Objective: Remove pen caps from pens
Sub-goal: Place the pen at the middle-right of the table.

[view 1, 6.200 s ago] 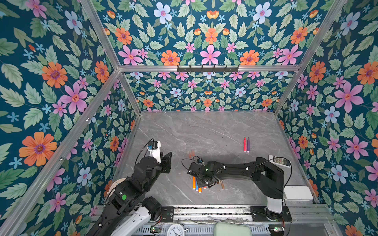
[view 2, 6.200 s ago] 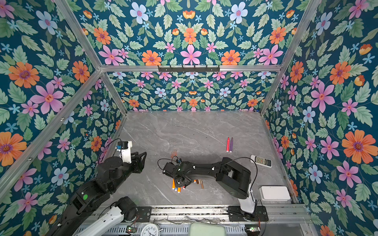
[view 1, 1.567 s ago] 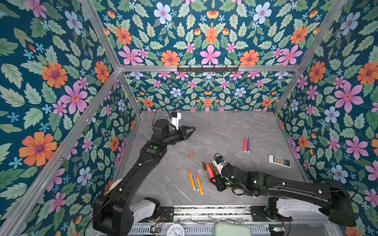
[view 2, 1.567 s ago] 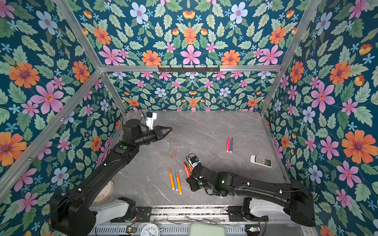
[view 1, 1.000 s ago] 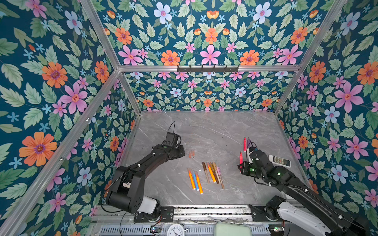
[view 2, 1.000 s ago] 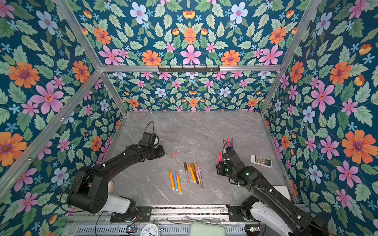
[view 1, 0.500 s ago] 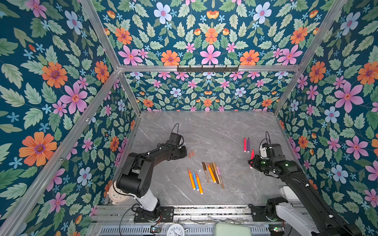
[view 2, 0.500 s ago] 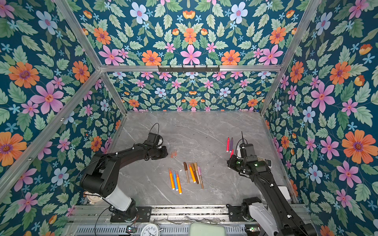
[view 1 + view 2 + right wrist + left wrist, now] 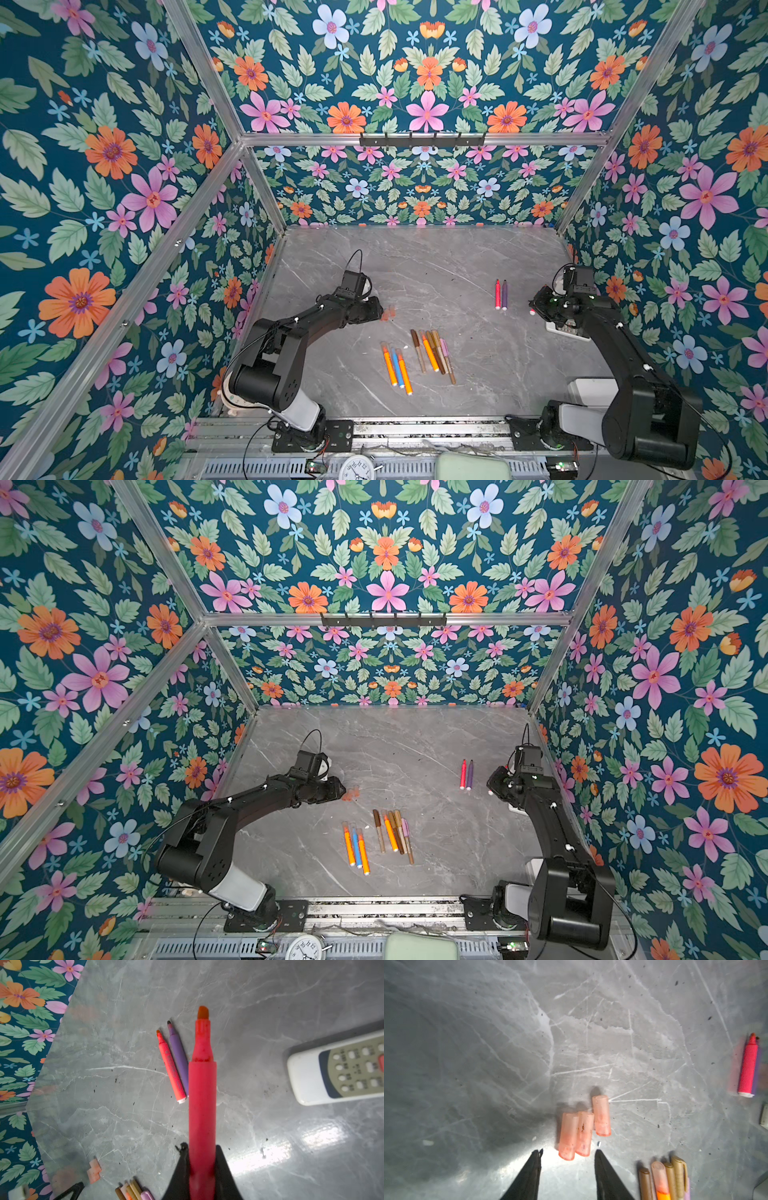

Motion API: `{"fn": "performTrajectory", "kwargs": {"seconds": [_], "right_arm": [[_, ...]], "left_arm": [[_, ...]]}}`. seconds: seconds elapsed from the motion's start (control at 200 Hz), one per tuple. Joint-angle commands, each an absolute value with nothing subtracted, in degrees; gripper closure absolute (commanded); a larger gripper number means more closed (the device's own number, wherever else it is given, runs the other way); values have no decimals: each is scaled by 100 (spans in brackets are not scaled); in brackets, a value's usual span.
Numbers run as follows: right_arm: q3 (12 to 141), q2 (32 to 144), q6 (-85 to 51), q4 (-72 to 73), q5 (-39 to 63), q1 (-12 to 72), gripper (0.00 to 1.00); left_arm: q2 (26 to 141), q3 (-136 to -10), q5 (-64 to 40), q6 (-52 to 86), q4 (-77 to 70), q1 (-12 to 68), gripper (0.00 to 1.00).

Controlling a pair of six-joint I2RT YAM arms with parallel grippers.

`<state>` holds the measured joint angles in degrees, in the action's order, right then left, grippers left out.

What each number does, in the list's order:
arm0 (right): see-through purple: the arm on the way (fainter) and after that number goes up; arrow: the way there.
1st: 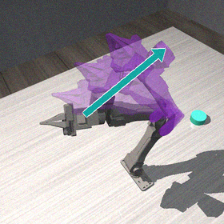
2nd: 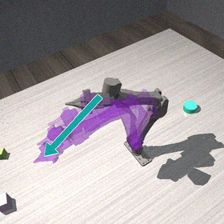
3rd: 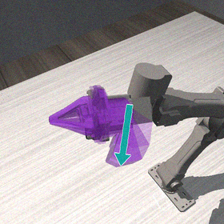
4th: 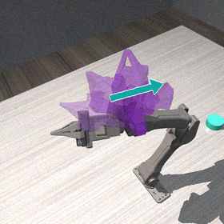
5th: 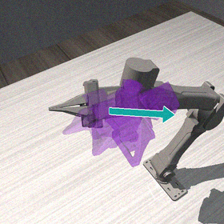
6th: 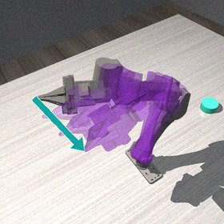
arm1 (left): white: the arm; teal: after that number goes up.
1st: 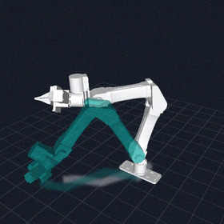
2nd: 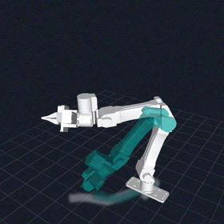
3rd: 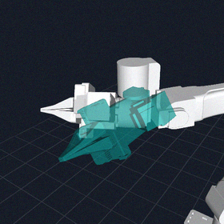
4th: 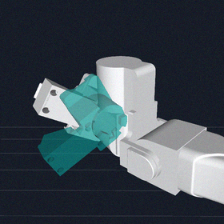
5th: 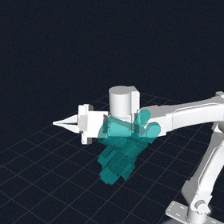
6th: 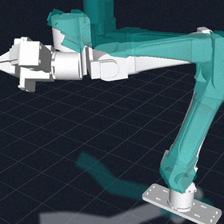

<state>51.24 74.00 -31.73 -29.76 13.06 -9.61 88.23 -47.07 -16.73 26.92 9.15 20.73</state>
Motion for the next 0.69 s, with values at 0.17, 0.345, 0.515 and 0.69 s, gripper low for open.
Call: {"fn": "performTrajectory", "kwargs": {"seconds": [0.17,0.345,0.515,0.69], "right_arm": [[5541,8761,-2663,-2602,1039,-988,100],[5736,9448,-2415,-2420,1457,-985,100],[5743,9827,-2347,-2239,1591,-984,100],[5737,9943,-2373,-2013,1898,-984,100]], "left_arm": [[6493,-4821,-2654,2838,1179,2095,55],[5062,-5182,-2261,2250,2363,2098,53],[3839,-4797,-1687,1757,2849,2092,54],[3141,-4570,-1957,1849,2659,2099,51]]}}
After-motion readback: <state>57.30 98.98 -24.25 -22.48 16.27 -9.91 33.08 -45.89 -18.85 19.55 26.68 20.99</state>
